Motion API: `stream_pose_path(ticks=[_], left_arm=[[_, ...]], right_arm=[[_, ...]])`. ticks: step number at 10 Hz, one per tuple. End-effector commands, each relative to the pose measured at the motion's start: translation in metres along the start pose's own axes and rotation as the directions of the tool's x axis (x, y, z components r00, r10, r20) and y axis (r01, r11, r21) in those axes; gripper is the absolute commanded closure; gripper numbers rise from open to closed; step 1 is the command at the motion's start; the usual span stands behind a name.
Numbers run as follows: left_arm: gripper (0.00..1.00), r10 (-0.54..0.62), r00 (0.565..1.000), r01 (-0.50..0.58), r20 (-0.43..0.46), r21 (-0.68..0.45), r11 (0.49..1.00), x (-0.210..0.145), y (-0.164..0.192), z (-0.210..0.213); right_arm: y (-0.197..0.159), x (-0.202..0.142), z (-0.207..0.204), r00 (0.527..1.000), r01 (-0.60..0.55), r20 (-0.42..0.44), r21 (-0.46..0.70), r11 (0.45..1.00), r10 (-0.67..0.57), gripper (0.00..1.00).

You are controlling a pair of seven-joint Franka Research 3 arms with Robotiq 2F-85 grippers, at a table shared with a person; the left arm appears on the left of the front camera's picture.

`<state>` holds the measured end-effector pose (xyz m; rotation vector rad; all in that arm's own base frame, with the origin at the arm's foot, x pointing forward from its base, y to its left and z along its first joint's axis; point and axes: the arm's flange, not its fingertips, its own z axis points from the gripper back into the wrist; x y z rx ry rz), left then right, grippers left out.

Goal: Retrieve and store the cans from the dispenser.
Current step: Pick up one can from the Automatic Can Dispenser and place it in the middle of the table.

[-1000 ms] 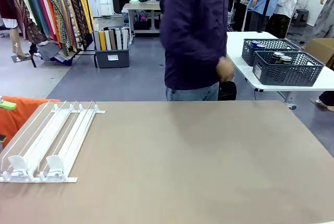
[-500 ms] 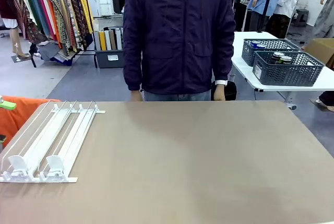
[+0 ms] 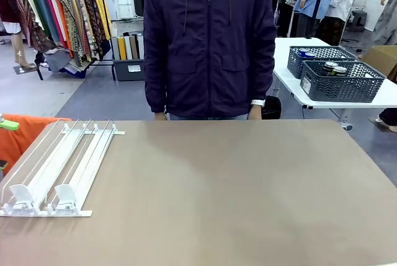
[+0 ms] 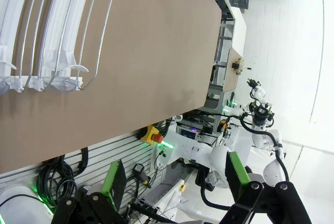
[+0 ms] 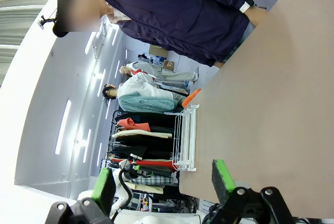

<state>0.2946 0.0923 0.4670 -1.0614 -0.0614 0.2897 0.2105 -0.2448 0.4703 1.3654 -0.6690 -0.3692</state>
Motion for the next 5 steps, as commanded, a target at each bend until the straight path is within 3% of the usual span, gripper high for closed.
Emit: stream_pose_path(ticks=[1,5], left_arm=[[0.0,-0.005,1.0,0.005,-0.001,-0.022,1.0,-0.0004,0.0001,0.0013],[0.0,-0.005,1.0,0.005,-0.001,-0.022,1.0,-0.0004,0.0001,0.0013]], right_arm=[[0.0026,0.0031,-0.0018,1.0,-0.024,0.015,0.029,0.999,0.024,0.0],[0.0026,0.0031,-0.0018,1.0,-0.024,0.015,0.029,0.999,0.024,0.0]])
